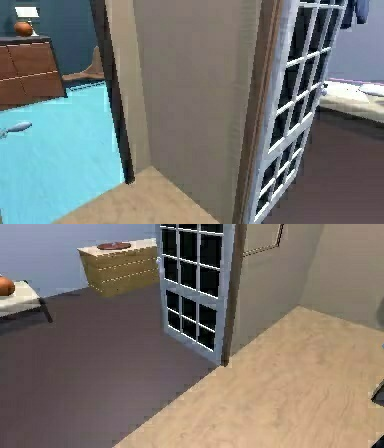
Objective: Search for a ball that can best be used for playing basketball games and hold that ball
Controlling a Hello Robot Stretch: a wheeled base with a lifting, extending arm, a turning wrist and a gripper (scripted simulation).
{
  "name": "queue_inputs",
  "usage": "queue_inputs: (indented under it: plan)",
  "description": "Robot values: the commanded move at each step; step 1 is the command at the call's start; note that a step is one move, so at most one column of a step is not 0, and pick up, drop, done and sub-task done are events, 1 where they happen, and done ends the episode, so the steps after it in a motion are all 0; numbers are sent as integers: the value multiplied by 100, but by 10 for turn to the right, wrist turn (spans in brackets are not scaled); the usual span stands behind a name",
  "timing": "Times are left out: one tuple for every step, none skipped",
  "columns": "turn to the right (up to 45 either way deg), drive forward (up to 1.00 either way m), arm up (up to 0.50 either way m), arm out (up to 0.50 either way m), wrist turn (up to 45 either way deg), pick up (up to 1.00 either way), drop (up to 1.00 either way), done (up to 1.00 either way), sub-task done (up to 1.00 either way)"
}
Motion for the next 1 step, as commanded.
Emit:
queue_inputs:
  plan:
    - [450, 0, 0, 0, 0, 0, 0, 0, 0]
